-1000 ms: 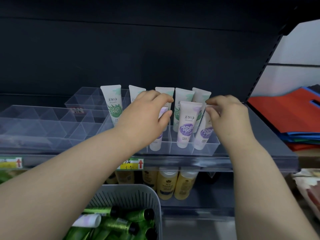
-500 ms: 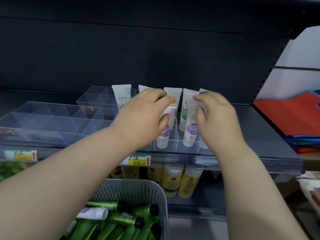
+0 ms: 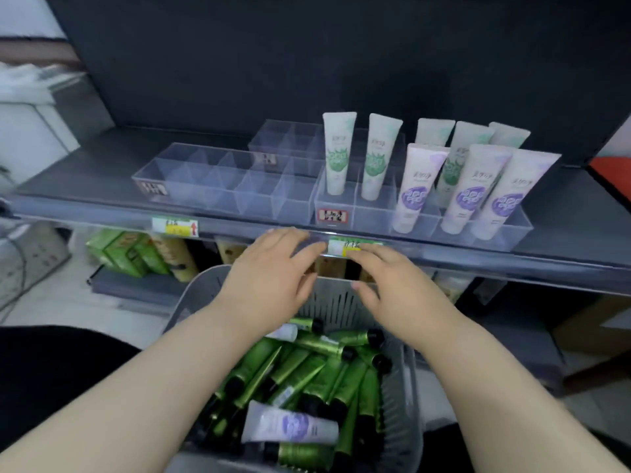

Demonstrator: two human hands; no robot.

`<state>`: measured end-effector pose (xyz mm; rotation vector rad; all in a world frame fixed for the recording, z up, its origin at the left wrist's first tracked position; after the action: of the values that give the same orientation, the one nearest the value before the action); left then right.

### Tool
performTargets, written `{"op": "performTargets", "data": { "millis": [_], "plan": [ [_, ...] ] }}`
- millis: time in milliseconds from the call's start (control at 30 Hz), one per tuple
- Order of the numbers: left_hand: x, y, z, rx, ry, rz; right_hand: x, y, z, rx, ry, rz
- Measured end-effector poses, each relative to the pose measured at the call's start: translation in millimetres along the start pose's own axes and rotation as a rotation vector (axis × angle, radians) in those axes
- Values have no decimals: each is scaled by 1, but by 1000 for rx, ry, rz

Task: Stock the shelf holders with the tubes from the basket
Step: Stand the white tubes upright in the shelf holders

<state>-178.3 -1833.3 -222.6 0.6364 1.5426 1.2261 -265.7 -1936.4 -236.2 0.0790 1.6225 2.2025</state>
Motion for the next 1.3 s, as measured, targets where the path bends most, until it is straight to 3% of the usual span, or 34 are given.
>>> {"op": "performTargets", "data": {
  "millis": [300,567,933,1300],
  "plan": [
    [126,-67,30,202,238,364,51,-97,46,-60,-59,432],
    [141,-89,32,236,263,459,88,-180,56,-22,-117,751],
    [157,-109,54,233,351,512,92,-230,75,5,29,839],
    [157,-116,53,216,354,545,86,-234,85,137,109,922]
  ]
}}
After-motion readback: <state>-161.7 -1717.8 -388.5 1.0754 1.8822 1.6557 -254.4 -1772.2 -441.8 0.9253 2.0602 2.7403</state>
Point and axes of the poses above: each hand's wrist, its own x-axis away from the middle knuckle, its own y-axis out of the back of the hand, z = x × y, the point moved 8 cm from there along -x, towards the middle knuckle, and after that the axes turned 4 degrees about -z, right-handed, at the moved point
